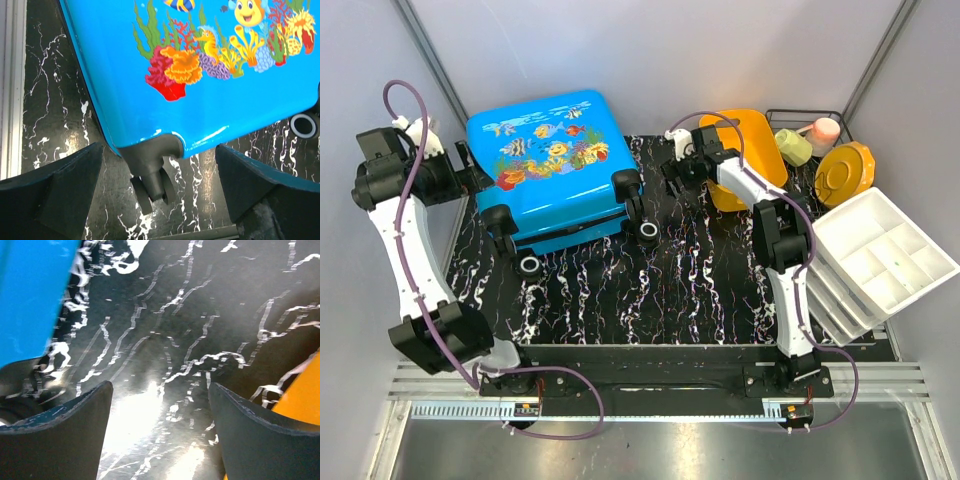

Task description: Open, take out, and arrange the luggage

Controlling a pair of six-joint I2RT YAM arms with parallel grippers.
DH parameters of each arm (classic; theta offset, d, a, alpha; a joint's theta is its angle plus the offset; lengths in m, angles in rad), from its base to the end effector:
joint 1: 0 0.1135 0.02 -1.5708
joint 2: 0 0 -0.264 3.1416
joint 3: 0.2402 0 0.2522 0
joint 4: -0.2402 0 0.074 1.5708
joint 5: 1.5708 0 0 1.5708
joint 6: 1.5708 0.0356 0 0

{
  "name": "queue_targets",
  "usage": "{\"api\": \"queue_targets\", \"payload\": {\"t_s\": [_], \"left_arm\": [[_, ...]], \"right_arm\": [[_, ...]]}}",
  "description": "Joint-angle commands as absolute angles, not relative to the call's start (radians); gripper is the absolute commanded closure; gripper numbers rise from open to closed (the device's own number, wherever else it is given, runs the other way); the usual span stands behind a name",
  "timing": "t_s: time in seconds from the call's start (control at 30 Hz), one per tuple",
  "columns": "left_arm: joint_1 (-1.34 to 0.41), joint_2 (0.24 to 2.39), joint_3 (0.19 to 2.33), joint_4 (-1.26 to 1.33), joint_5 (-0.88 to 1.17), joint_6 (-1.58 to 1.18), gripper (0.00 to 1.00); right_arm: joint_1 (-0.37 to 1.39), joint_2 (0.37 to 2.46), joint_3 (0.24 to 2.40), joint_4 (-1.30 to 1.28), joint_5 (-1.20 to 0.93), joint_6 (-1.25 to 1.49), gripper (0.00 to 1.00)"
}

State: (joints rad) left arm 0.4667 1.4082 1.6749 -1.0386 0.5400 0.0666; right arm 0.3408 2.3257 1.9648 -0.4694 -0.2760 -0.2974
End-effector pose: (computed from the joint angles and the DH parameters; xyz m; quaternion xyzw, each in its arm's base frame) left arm 0.2517 0.1063 0.4235 -0.0748 0.8908 -0.1383 0.4263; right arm 0.4909 0.1844 0.1955 -0.3369 0.8611 0.1360 0.3555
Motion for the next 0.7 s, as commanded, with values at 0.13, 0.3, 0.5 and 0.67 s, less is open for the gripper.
{"api": "queue_targets", "payload": {"t_s": [0.13, 0.3, 0.5, 0.67], "left_arm": [[0.479, 1.514, 1.769, -0.971, 0.584, 0.003, 0.01], [0.482, 1.514, 1.744, -0.936, 0.583, -0.060, 0.01], [0.483, 1.490, 1.668, -0.928, 0.587, -0.058, 0.01], [0.509, 1.480, 1.645, -1.002, 0.621, -0.008, 0.01]], "right_arm": [[0.415, 2.175, 1.870, -0.454, -0.479, -0.138, 0.18], [0.448, 2.200, 1.821, -0.446, -0.332, -0.043, 0.40], [0.462, 2.243, 1.778, -0.440, -0.365, -0.006, 0.45], [0.509, 2.283, 1.720, -0.388, -0.549, 0.055, 0.48]]}}
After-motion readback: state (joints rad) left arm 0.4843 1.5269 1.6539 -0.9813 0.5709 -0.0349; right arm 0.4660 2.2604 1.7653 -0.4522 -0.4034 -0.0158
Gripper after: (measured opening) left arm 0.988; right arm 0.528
